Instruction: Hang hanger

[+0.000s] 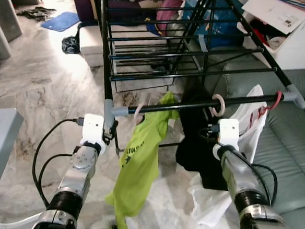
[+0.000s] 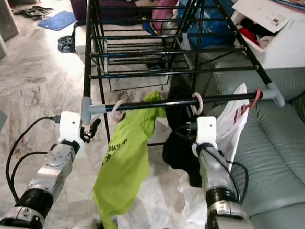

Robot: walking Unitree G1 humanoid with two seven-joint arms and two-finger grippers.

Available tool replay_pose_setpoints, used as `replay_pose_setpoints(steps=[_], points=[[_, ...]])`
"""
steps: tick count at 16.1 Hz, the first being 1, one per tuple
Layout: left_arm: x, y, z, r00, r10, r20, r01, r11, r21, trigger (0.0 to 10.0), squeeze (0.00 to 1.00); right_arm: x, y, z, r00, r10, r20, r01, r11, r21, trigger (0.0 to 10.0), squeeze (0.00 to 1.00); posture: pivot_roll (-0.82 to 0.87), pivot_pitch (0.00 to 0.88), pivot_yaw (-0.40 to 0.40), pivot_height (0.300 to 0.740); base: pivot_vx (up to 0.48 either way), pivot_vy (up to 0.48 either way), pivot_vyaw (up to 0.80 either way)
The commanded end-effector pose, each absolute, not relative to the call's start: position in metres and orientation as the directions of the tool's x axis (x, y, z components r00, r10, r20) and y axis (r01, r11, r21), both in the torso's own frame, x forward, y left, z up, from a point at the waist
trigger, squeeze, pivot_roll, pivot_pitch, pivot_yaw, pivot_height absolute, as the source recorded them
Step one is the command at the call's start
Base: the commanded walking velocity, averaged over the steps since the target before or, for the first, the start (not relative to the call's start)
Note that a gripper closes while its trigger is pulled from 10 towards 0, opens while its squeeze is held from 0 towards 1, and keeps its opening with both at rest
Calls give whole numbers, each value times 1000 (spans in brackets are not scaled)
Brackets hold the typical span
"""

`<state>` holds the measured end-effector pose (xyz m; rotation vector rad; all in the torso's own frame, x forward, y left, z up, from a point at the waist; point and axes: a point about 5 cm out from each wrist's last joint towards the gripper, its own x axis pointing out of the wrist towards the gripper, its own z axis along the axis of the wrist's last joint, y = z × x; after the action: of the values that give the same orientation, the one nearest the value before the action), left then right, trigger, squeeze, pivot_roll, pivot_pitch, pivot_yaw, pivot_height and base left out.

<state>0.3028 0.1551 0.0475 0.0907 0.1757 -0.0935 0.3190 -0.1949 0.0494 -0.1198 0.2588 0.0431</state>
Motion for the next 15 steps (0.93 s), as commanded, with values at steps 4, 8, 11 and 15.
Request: replay_pose_setpoints(steps=[4, 8, 11, 15], points=[[298, 161, 43, 978, -65, -197, 81, 994, 76, 10000, 0, 306, -178, 54, 986, 35, -165, -58, 989, -136, 10000, 1000, -31, 0, 29, 740, 0, 0, 0], [302, 159, 51, 985, -72, -155, 93, 987, 130, 10000, 0, 296, -176, 64, 999, -20, -43, 13, 988, -157, 10000, 1000, -20, 0, 17, 740, 0, 0, 0], [298, 157, 52, 985, -82, -154, 100, 988, 115, 10000, 0, 290, -181, 72, 998, -67, 12, 68, 980, -187, 10000, 1000, -20, 0, 29, 740, 0, 0, 0], [285, 156, 52, 980, -122, -156, 141, 983, 119, 10000, 0, 276, -184, 77, 996, -76, 50, 87, 963, -257, 10000, 1000, -28, 0, 44, 740, 0, 0, 0]])
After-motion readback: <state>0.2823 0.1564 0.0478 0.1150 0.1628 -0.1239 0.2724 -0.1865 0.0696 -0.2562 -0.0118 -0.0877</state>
